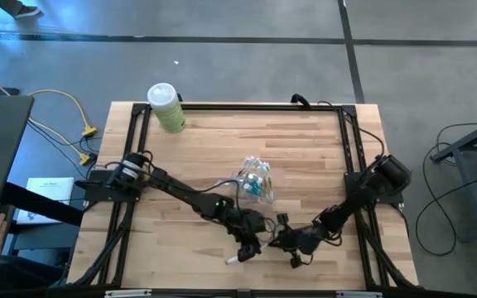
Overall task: Pick & Place toothbrushing station
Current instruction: Put the violet toothbrush into the transparent organizer
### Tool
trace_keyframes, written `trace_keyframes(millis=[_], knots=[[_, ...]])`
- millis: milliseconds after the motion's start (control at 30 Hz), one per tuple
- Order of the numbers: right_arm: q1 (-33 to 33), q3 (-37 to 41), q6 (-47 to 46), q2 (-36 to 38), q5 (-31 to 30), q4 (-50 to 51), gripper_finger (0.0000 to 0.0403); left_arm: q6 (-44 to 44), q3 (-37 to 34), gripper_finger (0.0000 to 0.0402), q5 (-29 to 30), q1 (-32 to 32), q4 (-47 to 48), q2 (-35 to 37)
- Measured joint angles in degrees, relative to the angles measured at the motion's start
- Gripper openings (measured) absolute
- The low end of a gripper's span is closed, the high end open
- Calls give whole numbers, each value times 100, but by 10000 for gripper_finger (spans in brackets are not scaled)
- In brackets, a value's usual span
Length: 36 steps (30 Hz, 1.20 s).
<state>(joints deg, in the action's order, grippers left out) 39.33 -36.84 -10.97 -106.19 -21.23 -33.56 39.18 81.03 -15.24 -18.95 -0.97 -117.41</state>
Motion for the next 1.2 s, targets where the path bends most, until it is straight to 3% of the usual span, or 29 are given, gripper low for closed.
trace_keyframes(millis=[267,500,700,867,1200], knots=[[640,-2,33,1000,-938,907,3,-317,14,95,-61,7,491,750],[1083,-78,73,1946,-1840,1912,3,-400,18,95,560,-32,1884,1502],[1179,-1019,-221,2399,-2231,4269,3,-385,18,95,1242,-210,2949,1974],[1068,-2134,-667,2366,-2287,6392,3,-444,21,95,1258,-415,3438,2187],[391,-3654,-1060,2338,-2250,9284,3,-725,21,95,1217,-1071,3929,2199]])
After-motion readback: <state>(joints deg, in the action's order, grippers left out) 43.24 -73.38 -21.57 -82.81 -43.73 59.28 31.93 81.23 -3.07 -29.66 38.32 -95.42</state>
